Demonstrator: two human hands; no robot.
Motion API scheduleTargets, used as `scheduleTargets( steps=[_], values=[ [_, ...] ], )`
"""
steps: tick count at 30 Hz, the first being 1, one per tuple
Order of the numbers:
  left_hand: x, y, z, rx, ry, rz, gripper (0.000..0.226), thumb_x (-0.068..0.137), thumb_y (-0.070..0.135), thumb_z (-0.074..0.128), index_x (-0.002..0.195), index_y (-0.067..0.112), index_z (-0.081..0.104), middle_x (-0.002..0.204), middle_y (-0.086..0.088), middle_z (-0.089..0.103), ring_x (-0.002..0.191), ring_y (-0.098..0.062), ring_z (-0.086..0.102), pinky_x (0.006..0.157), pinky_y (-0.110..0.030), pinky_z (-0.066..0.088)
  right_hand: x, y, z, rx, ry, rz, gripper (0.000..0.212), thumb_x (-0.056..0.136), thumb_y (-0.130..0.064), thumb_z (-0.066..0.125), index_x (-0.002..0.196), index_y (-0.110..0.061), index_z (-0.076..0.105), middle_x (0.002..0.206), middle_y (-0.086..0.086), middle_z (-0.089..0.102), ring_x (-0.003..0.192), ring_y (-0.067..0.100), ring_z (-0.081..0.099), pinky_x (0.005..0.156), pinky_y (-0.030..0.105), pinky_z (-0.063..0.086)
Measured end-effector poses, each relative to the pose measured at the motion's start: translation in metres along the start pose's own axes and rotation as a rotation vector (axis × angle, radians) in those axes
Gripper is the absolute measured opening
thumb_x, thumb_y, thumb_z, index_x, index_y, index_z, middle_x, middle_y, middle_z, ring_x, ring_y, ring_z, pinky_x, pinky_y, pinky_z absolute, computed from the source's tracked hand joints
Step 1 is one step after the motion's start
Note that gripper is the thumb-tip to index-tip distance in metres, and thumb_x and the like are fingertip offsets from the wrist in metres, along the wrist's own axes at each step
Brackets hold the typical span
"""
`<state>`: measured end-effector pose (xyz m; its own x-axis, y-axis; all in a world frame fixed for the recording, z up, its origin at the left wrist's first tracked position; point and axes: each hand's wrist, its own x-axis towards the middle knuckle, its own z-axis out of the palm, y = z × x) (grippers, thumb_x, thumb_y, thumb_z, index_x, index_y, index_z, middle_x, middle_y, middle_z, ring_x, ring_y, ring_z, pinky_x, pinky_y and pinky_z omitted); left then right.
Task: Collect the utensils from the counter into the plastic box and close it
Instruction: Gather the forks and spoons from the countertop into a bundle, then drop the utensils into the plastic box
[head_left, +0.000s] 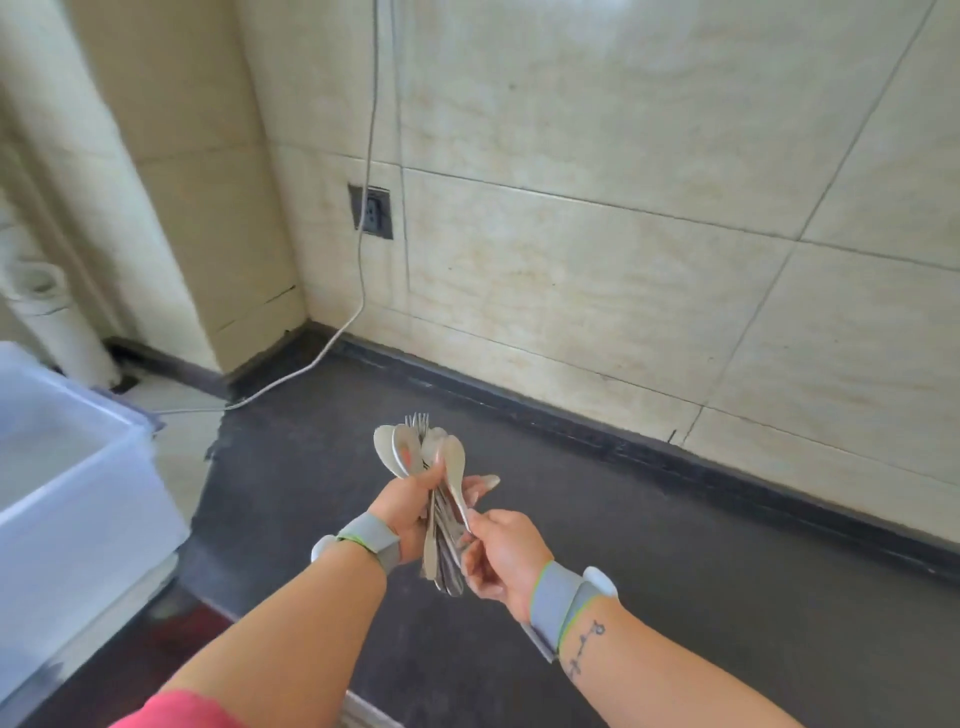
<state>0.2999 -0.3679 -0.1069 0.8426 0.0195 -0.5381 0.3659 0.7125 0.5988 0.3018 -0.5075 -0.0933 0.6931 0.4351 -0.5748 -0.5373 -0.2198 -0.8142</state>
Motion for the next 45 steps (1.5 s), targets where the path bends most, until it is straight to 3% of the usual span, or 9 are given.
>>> scheduleTargets(
  steps=[5,17,21,25,28,35,38,40,45],
  values=[
    [-0.061,0.032,-0.074,-0.047,0.095,0.155,0.031,0.096,0.035,0.048,0.098,0.009,0.063,0.064,-0.003,0.065,0.043,-0.010,0.055,0.050,-0.022,0.050,-0.005,0.015,0.100,-0.110,-0.078,-0.027,0.041,0.097,-0.029,0.047,0.061,-0.010,0.046,0.032,0.004,0.048,0.026,0.017,0.039,0.047,0.023,0.022],
    [-0.171,0.138,-0.203,-0.054,0.226,0.366,0.029,0.083,0.034,0.067,0.066,0.015,0.054,0.041,0.006,0.045,0.031,-0.008,0.046,0.041,-0.020,0.044,0.027,-0.027,0.220,-0.347,-0.065,-0.182,0.036,0.097,-0.012,0.038,0.063,-0.007,0.049,0.035,0.003,0.052,0.022,0.012,0.040,0.032,0.012,0.020],
    [-0.200,0.197,-0.236,-0.034,0.247,0.259,0.028,0.089,0.023,0.056,0.064,0.013,0.058,0.039,0.007,0.048,0.029,-0.005,0.048,0.042,-0.017,0.044,0.073,-0.072,0.281,-0.608,-0.086,-0.366,0.014,0.091,-0.018,0.043,0.086,-0.013,0.055,0.087,0.006,0.068,0.065,0.020,0.063,0.058,0.029,0.052],
    [-0.222,0.253,-0.265,0.183,0.459,0.307,0.043,0.059,0.036,0.083,0.079,0.013,0.052,0.050,0.003,0.050,0.031,-0.006,0.046,0.043,-0.017,0.044,0.119,-0.110,0.349,-0.970,-0.112,-0.550,0.037,0.089,-0.021,0.049,0.125,-0.012,0.049,0.131,0.012,0.049,0.119,0.031,0.051,0.102,0.040,0.043],
    [-0.216,0.271,-0.291,0.516,0.665,0.302,0.070,0.038,0.050,0.090,0.087,0.011,0.060,0.057,0.000,0.051,0.039,-0.010,0.042,0.043,-0.020,0.041,0.142,-0.122,0.392,-1.112,-0.174,-0.555,0.052,0.090,-0.018,0.045,0.140,-0.011,0.034,0.144,0.014,0.036,0.128,0.034,0.043,0.106,0.043,0.039],
    [-0.138,0.210,-0.367,0.977,0.768,-0.050,0.023,0.083,0.021,0.070,0.100,0.018,0.055,0.059,0.001,0.054,0.024,0.001,0.043,0.033,-0.013,0.037,0.180,-0.103,0.442,-1.429,-0.198,-0.559,0.066,0.092,-0.011,0.039,0.151,-0.014,0.010,0.150,0.014,0.031,0.135,0.031,0.037,0.105,0.042,0.034],
    [-0.120,0.179,-0.382,1.231,0.754,-0.249,0.034,0.092,0.018,0.050,0.125,0.012,0.051,0.093,-0.006,0.065,0.084,-0.006,0.071,0.071,-0.020,0.050,0.181,-0.096,0.442,-1.488,-0.147,-0.645,0.072,0.092,-0.011,0.039,0.153,-0.016,0.001,0.150,0.014,0.029,0.135,0.029,0.035,0.107,0.039,0.033],
    [-0.104,0.167,-0.397,1.256,0.820,-0.354,0.039,0.098,0.020,0.037,0.132,0.003,0.048,0.129,-0.017,0.058,0.122,-0.028,0.055,0.101,-0.033,0.041,0.183,-0.092,0.441,-1.495,-0.120,-0.678,0.074,0.091,-0.010,0.039,0.153,-0.016,0.000,0.149,0.015,0.030,0.136,0.029,0.034,0.109,0.037,0.030],
    [-0.086,0.151,-0.414,1.233,0.764,-0.399,0.053,0.101,0.038,0.019,0.140,0.011,0.044,0.146,-0.012,0.046,0.136,-0.028,0.040,0.117,-0.039,0.022,0.181,-0.088,0.442,-1.521,-0.089,-0.678,0.076,0.091,-0.012,0.039,0.153,-0.018,-0.003,0.151,0.015,0.027,0.140,0.030,0.027,0.112,0.037,0.025]
  ],
)
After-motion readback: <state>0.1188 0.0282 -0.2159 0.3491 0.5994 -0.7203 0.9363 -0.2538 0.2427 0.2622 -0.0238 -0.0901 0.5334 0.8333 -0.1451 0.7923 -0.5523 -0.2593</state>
